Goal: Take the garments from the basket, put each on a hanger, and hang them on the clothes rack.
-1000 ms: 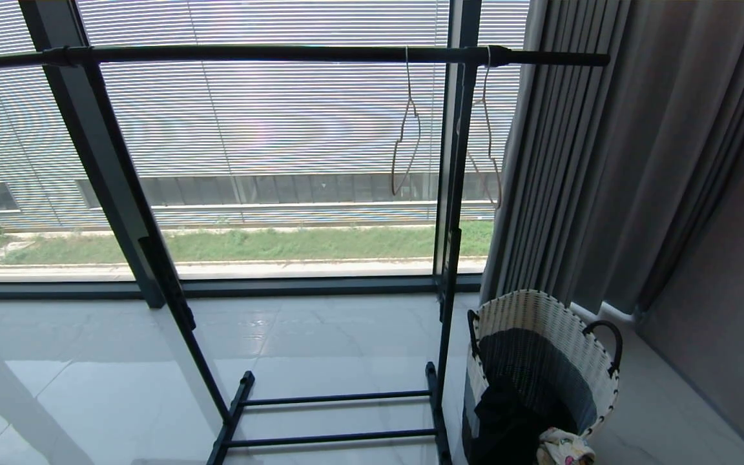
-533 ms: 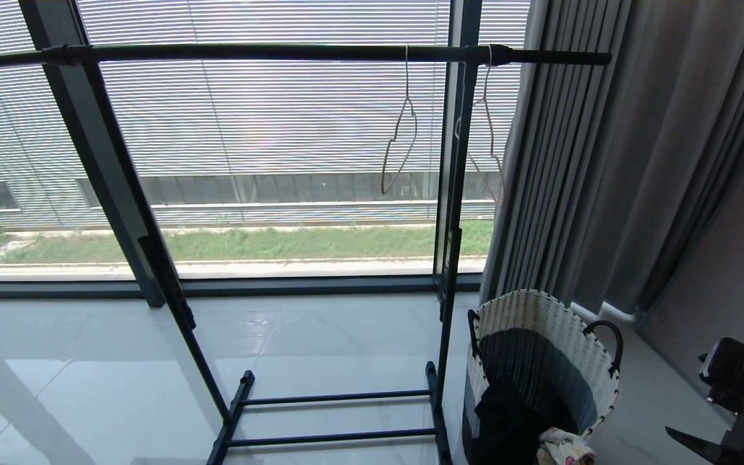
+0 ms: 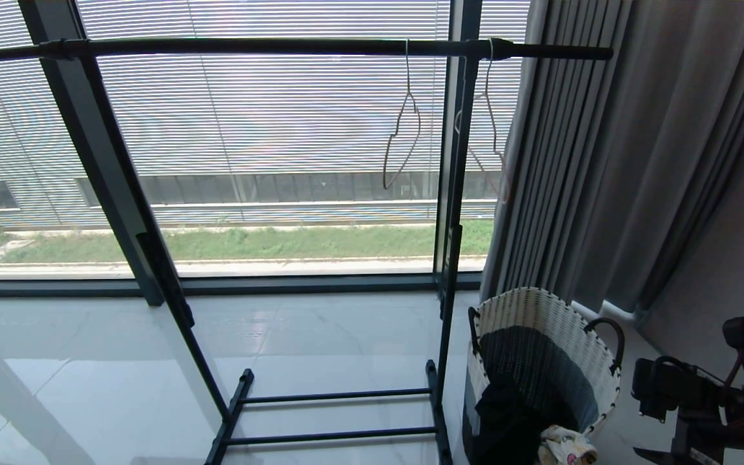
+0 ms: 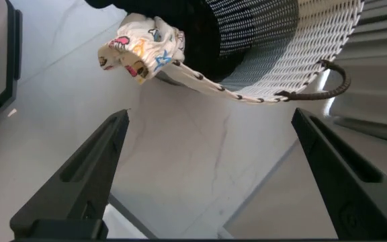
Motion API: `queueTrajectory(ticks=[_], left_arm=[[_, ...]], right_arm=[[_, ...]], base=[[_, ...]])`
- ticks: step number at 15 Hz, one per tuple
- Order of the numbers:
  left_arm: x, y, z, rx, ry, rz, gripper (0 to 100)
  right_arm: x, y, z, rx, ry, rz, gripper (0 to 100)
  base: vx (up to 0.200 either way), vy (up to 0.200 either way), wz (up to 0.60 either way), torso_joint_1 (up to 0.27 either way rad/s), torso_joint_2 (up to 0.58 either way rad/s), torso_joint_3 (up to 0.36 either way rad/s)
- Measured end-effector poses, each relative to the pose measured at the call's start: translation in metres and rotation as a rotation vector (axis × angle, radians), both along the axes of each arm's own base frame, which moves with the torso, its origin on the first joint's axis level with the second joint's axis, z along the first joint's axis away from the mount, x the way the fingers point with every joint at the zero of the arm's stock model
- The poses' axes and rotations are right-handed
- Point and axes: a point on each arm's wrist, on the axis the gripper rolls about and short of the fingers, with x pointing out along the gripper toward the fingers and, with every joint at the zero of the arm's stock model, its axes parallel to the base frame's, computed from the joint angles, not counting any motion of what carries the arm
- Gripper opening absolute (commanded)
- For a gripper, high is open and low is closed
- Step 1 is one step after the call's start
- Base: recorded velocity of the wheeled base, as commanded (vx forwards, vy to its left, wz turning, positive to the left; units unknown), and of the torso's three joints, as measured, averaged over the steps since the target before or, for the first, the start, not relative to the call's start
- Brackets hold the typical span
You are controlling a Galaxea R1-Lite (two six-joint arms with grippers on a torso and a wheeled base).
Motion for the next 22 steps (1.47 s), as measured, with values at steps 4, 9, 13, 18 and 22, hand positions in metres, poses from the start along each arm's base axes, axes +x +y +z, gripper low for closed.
queueTrajectory(ticks=[4, 9, 13, 18, 22], left_arm=[[0.0, 0.0, 0.0, 0.0, 0.0, 0.0, 100], [0.0, 0.0, 0.0, -0.002, 0.001, 0.0, 100], [0.0, 0.0, 0.0, -0.001, 0.0, 0.0, 100], [0.0, 0.0, 0.0, 0.0, 0.0, -0.001, 100], [0.0, 0.0, 0.0, 0.0, 0.0, 0.0, 100]], right_arm=[[-0.001, 0.009, -0.005, -0.021, 0.024, 0.034, 100], [0.005, 0.014, -0.009, -0.018, 0.014, 0.055, 100], [0.031, 0.017, -0.019, -0.004, -0.101, 0.048, 100], [0.037, 0.018, -0.037, -0.007, -0.042, 0.045, 100], [0.049, 0.019, -0.042, -0.003, -0.089, 0.04, 100]], base=[[0.0, 0.0, 0.0, -0.145, 0.43, 0.278], [0.0, 0.0, 0.0, -0.086, 0.31, 0.21], [0.0, 0.0, 0.0, -0.005, 0.02, 0.009], [0.0, 0.0, 0.0, 0.0, 0.0, 0.0], [0.0, 0.0, 0.0, 0.0, 0.0, 0.0]])
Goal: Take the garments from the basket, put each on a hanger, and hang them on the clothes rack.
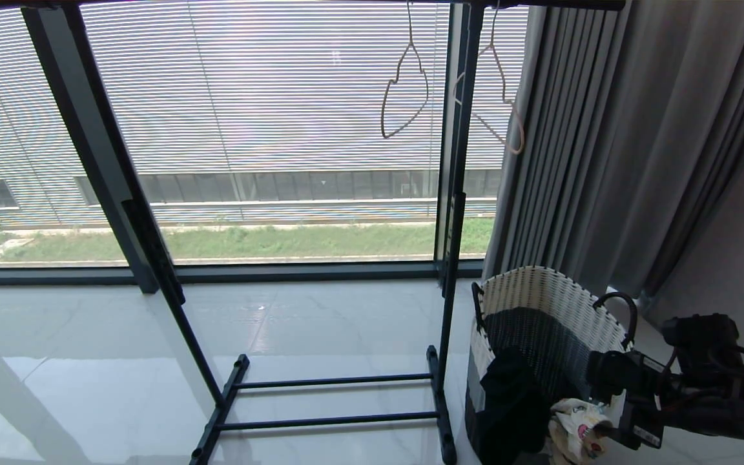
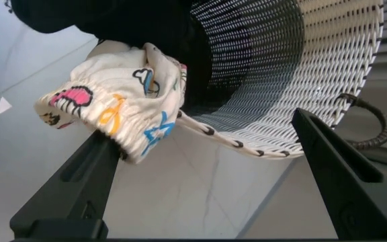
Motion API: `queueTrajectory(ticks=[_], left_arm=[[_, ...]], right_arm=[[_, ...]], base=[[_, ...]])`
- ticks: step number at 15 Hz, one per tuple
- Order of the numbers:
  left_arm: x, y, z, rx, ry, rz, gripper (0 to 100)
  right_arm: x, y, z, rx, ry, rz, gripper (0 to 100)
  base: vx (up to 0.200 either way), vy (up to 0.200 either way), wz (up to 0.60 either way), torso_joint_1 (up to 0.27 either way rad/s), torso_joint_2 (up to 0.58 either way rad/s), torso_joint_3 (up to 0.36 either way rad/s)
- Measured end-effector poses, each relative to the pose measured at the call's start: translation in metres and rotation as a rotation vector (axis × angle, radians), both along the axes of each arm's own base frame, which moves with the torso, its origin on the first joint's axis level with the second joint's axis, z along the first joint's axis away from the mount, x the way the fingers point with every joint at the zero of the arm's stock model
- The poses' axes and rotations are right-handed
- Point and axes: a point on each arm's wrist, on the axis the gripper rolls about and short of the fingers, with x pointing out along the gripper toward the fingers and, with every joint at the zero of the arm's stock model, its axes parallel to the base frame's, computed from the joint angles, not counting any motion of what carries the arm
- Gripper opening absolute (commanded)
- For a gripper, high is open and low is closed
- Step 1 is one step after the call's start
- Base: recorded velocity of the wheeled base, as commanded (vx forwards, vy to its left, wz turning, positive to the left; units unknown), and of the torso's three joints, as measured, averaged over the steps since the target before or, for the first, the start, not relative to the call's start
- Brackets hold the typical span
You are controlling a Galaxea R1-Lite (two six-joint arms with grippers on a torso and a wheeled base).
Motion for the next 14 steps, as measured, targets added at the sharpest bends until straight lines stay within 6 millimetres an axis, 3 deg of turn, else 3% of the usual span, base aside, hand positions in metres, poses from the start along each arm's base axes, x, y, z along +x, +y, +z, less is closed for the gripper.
queueTrajectory(ticks=[2, 3, 9, 14], left_arm=[[0.0, 0.0, 0.0, 0.0, 0.0, 0.0, 100], [0.0, 0.0, 0.0, 0.0, 0.0, 0.0, 100], [0.0, 0.0, 0.0, -0.001, 0.0, 0.0, 100], [0.0, 0.0, 0.0, 0.001, 0.0, 0.0, 100]], right_arm=[[0.007, 0.001, -0.005, 0.008, -0.029, -0.004, 100], [0.01, 0.001, -0.008, 0.021, -0.043, -0.015, 0], [0.007, 0.001, -0.006, 0.03, -0.053, -0.019, 0], [-0.025, -0.002, 0.032, 0.073, -0.031, -0.059, 0]], base=[[0.0, 0.0, 0.0, 0.0, 0.0, 0.0], [0.0, 0.0, 0.0, 0.0, 0.0, 0.0], [0.0, 0.0, 0.0, 0.0, 0.0, 0.0], [0.0, 0.0, 0.0, 0.0, 0.0, 0.0]])
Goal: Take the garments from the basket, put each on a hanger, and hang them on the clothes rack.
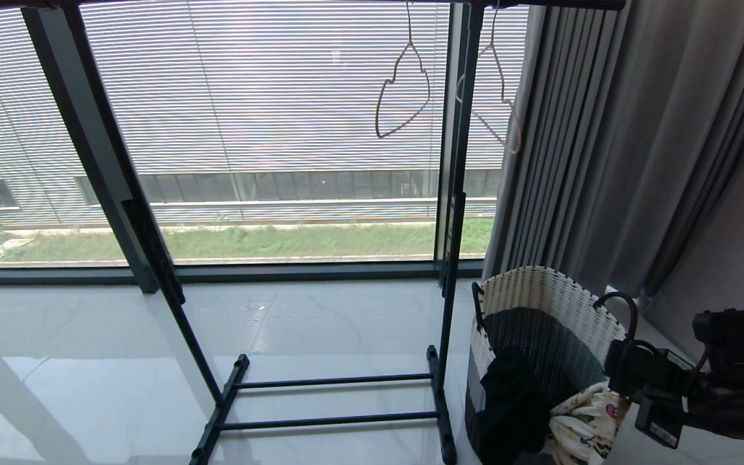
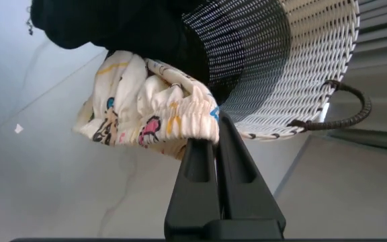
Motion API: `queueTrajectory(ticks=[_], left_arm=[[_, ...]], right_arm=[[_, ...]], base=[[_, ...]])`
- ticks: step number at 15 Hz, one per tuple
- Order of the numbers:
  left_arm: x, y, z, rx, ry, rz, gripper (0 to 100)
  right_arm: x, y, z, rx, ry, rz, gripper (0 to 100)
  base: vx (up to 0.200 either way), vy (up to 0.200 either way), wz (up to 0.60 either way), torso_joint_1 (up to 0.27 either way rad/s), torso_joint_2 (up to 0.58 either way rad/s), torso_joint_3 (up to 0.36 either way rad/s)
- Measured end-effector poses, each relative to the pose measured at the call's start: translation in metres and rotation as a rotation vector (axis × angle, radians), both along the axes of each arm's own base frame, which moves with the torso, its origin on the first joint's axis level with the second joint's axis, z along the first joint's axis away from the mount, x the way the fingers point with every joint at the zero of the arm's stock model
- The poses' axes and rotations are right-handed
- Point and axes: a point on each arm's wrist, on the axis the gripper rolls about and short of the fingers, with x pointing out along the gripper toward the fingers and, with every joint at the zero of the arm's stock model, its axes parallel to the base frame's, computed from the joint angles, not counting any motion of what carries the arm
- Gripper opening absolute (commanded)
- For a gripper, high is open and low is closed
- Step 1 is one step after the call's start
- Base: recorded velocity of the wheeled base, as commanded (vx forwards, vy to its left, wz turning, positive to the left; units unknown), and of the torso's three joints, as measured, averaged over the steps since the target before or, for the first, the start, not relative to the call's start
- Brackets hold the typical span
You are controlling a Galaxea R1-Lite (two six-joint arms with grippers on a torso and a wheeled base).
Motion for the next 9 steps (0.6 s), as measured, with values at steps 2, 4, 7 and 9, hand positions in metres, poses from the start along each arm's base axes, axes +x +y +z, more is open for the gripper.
queueTrajectory(ticks=[2, 4, 7, 9], left_arm=[[0.0, 0.0, 0.0, 0.0, 0.0, -0.001, 100], [0.0, 0.0, 0.0, 0.0, 0.0, -0.001, 100], [0.0, 0.0, 0.0, -0.001, 0.0, 0.0, 100], [0.0, 0.0, 0.0, -0.001, 0.0, 0.0, 100]], right_arm=[[-0.02, -0.002, 0.025, 0.027, -0.004, -0.016, 0], [-0.036, -0.002, 0.049, 0.048, -0.043, -0.017, 0], [-0.057, -0.001, 0.08, 0.061, -0.097, 0.008, 0], [-0.064, 0.0, 0.097, 0.071, -0.144, 0.024, 0]], base=[[0.0, 0.0, 0.0, 0.0, 0.0, 0.0], [0.0, 0.0, 0.0, 0.0, 0.0, 0.0], [-0.067, 0.0, 0.0, -0.001, 0.0, 0.001], [-0.2, 0.0, 0.0, 0.005, 0.0, -0.002]])
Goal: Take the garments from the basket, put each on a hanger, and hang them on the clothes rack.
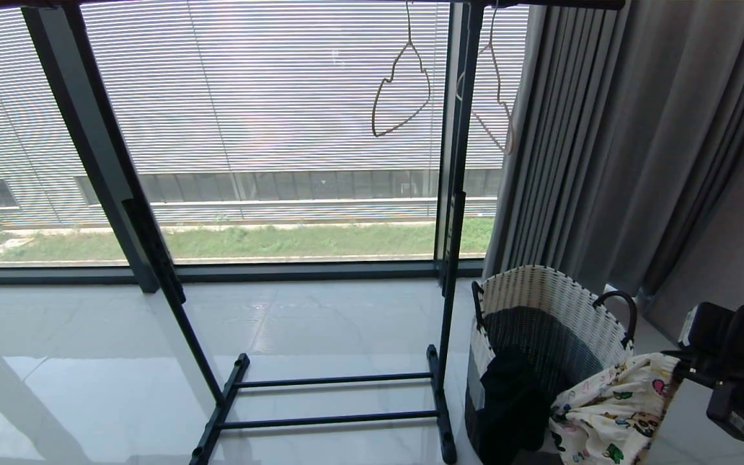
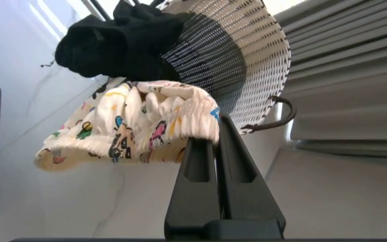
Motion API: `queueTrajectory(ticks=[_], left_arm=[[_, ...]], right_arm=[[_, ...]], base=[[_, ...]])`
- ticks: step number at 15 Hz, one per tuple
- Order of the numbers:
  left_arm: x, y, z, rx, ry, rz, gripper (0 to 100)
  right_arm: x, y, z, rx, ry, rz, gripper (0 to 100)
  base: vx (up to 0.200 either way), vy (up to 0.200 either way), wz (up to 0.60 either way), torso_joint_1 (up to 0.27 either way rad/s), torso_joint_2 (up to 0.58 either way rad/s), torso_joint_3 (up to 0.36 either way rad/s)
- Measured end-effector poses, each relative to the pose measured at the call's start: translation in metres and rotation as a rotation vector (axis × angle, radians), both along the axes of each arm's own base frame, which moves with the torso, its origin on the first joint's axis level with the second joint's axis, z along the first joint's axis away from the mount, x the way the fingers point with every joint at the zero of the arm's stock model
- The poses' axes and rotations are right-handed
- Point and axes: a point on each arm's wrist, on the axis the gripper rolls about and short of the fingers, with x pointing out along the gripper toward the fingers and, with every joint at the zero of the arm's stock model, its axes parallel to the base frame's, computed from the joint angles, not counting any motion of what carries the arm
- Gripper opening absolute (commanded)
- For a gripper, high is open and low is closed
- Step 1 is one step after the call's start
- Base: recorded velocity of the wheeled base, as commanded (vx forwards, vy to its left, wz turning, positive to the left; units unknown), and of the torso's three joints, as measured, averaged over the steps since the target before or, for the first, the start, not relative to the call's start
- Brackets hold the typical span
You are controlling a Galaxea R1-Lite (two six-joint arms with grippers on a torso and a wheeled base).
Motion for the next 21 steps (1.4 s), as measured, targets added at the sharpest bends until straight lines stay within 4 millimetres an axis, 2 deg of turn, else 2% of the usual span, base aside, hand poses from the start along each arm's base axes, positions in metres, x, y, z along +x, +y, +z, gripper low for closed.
queueTrajectory(ticks=[3, 6, 9, 12, 15, 16, 18, 19, 21], left_arm=[[0.0, 0.0, 0.0, 0.0, -0.001, 0.0, 100], [0.0, 0.0, 0.0, -0.002, -0.001, 0.0, 100], [0.0, 0.0, 0.0, 0.0, -0.001, 0.0, 100], [0.0, 0.0, 0.0, 0.016, 0.0, -0.002, 100], [0.0, 0.0, 0.001, 0.09, -0.005, -0.016, 100], [-0.001, 0.0, 0.007, 0.071, -0.03, -0.024, 100], [-0.003, 0.0, 0.037, 0.004, -0.1, -0.057, 100], [-0.001, 0.0, 0.057, -0.024, -0.123, -0.077, 100], [0.016, 0.0, 0.103, -0.063, -0.112, -0.132, 100]], right_arm=[[-0.01, -0.001, 0.018, 0.007, -0.038, 0.007, 0], [-0.016, -0.001, 0.025, 0.014, -0.067, 0.016, 0], [-0.018, 0.005, 0.029, 0.02, -0.082, 0.057, 0], [-0.016, 0.017, 0.035, 0.081, -0.072, 0.094, 0], [-0.014, 0.043, 0.045, 0.239, -0.001, 0.14, 0], [-0.012, 0.05, 0.046, 0.264, 0.013, 0.157, 0], [-0.007, 0.059, 0.044, 0.275, 0.036, 0.179, 0], [-0.004, 0.064, 0.042, 0.283, 0.041, 0.188, 0], [0.005, 0.075, 0.041, 0.317, 0.029, 0.209, 0]], base=[[-0.2, 0.0, 0.0, 0.001, 0.0, 0.004], [-0.2, 0.0, 0.0, 0.002, 0.0, 0.005], [0.0, 0.0, 0.0, 0.0, 0.0, 0.0], [0.0, 0.0, 0.0, 0.0, 0.0, 0.0], [0.0, 0.0, 0.0, 0.0, 0.0, 0.0], [0.0, 0.0, 0.0, 0.0, 0.0, 0.0], [0.0, 0.0, 0.0, 0.0, 0.0, 0.0], [0.0, 0.0, 0.0, 0.0, 0.0, 0.0], [0.0, 0.0, 0.0, 0.0, 0.0, 0.0]])
